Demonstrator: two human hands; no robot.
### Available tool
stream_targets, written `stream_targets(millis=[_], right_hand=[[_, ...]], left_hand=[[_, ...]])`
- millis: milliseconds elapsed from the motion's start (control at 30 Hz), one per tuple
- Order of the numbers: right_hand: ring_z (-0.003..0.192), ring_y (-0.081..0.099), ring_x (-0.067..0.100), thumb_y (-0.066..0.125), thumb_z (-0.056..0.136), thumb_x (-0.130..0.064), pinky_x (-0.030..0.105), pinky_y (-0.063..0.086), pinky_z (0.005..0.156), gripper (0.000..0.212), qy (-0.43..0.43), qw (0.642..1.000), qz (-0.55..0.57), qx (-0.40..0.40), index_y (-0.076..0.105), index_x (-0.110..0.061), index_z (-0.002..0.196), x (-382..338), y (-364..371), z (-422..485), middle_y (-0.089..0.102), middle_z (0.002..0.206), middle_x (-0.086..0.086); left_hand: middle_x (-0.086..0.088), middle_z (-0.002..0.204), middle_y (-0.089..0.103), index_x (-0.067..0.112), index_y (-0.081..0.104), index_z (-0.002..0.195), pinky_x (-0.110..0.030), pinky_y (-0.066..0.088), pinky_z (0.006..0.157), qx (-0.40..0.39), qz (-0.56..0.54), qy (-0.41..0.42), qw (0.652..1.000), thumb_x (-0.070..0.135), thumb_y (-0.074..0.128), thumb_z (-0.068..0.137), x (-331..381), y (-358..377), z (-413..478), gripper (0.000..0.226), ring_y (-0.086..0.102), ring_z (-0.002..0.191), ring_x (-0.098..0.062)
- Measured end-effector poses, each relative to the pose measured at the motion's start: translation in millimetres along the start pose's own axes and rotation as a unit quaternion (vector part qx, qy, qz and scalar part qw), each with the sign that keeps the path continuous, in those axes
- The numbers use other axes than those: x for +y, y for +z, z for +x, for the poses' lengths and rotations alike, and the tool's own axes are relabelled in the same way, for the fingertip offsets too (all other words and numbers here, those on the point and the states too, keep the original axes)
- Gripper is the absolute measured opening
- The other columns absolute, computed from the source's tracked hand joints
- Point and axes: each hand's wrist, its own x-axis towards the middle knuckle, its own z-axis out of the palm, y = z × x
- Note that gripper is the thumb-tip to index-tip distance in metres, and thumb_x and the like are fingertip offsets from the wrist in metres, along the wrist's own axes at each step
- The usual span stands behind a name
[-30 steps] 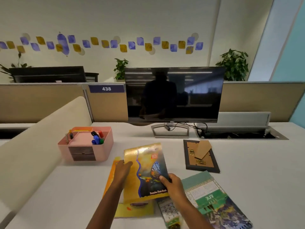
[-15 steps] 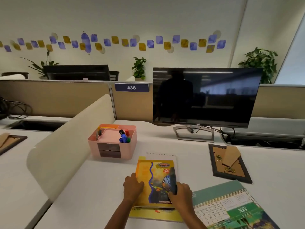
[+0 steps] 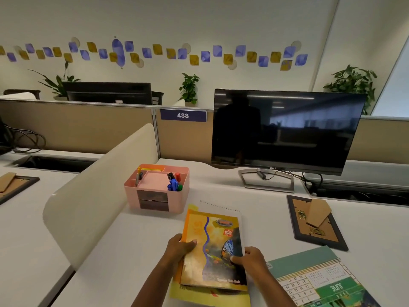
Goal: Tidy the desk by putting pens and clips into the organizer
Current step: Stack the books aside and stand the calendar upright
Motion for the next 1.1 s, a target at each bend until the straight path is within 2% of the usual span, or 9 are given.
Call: stream_targets(millis=[100, 200, 333, 433, 567, 733, 833, 933, 1100], right_hand=[[0.109, 0.056, 0.031, 0.074, 0.073, -0.016, 0.039, 0.048, 0.09, 0.053, -0.017, 0.995, 0.097, 0.014, 0.047, -0.001, 0.116, -6, -7, -5, 0.057, 0.121, 0.02], [0.103, 0.056, 0.029, 0.069, 0.078, -0.012, 0.039, 0.05, 0.087, 0.046, -0.087, 0.984, 0.151, 0.027, 0.043, -0.004, 0.115, -23, -20, -12, 0.056, 0.121, 0.019], [0.093, 0.057, 0.023, 0.061, 0.083, -0.009, 0.014, 0.051, 0.062, 0.033, -0.205, 0.962, 0.171, 0.053, 0.038, -0.014, 0.107, -45, -31, -29, 0.057, 0.114, 0.013], [0.101, 0.058, 0.027, 0.057, 0.084, -0.003, 0.035, 0.053, 0.078, 0.047, -0.249, 0.945, 0.194, 0.08, 0.032, -0.014, 0.123, -50, -26, -41, 0.056, 0.119, 0.014], [0.093, 0.057, 0.008, 0.052, 0.086, 0.0, 0.028, 0.052, 0.079, 0.066, -0.309, 0.927, 0.201, 0.072, 0.015, -0.027, 0.133, -46, -16, -49, 0.057, 0.105, -0.009], [0.104, 0.051, 0.006, 0.057, 0.084, -0.003, 0.026, 0.05, 0.086, 0.056, -0.322, 0.925, 0.192, 0.057, 0.027, -0.027, 0.126, -37, -6, -45, 0.047, 0.111, -0.022], [0.104, 0.055, 0.018, 0.055, 0.086, -0.011, 0.03, 0.054, 0.082, 0.043, -0.297, 0.933, 0.196, 0.049, 0.031, -0.029, 0.117, -24, 2, -37, 0.052, 0.112, -0.01], [0.1, 0.056, 0.021, 0.049, 0.09, -0.014, 0.01, 0.051, 0.063, 0.027, -0.261, 0.949, 0.175, 0.038, 0.033, -0.024, 0.108, -14, 9, -33, 0.052, 0.109, 0.0], [0.092, 0.055, 0.019, 0.046, 0.092, -0.015, 0.013, 0.043, 0.064, 0.018, -0.245, 0.959, 0.139, 0.032, 0.032, -0.019, 0.103, -9, 9, -32, 0.053, 0.107, 0.003]], left_hand=[[-0.016, 0.117, 0.061, 0.01, 0.05, 0.116, -0.042, 0.055, 0.079, -0.029, -0.029, 0.057, 0.998, 0.022, 0.067, 0.084, 6, -3, -2, 0.038, 0.063, 0.097, -0.031], [-0.011, 0.114, 0.063, 0.021, 0.051, 0.108, -0.035, 0.057, 0.072, -0.042, -0.076, 0.117, 0.989, 0.022, 0.067, 0.083, 20, -2, -8, 0.029, 0.065, 0.094, -0.026], [-0.008, 0.114, 0.064, 0.025, 0.052, 0.107, -0.024, 0.057, 0.064, -0.027, -0.1, 0.204, 0.973, 0.047, 0.077, 0.051, 42, -6, -13, 0.064, 0.065, 0.093, -0.019], [0.004, 0.105, 0.064, 0.029, 0.052, 0.103, -0.02, 0.057, 0.06, -0.026, -0.103, 0.242, 0.964, 0.069, 0.08, 0.022, 52, -10, -18, 0.095, 0.065, 0.091, -0.014], [0.005, 0.102, 0.066, 0.027, 0.053, 0.105, -0.019, 0.056, 0.06, -0.015, -0.128, 0.273, 0.953, 0.067, 0.082, 0.018, 52, -12, -22, 0.099, 0.07, 0.081, -0.006], [0.005, 0.105, 0.064, 0.026, 0.052, 0.108, -0.017, 0.055, 0.061, -0.012, -0.114, 0.273, 0.955, 0.067, 0.081, 0.021, 39, -11, -27, 0.1, 0.068, 0.084, 0.0], [0.006, 0.106, 0.063, 0.024, 0.051, 0.112, -0.016, 0.054, 0.061, -0.018, -0.089, 0.247, 0.965, 0.07, 0.079, 0.021, 20, -11, -29, 0.105, 0.068, 0.085, -0.002], [0.003, 0.11, 0.063, 0.026, 0.051, 0.111, -0.018, 0.055, 0.065, -0.012, -0.065, 0.225, 0.972, 0.075, 0.076, 0.025, 0, -9, -27, 0.102, 0.065, 0.096, -0.012], [0.0, 0.107, 0.065, 0.026, 0.053, 0.106, -0.018, 0.054, 0.064, 0.008, -0.06, 0.21, 0.976, 0.077, 0.073, 0.027, -9, -7, -25, 0.096, 0.064, 0.094, -0.011]])
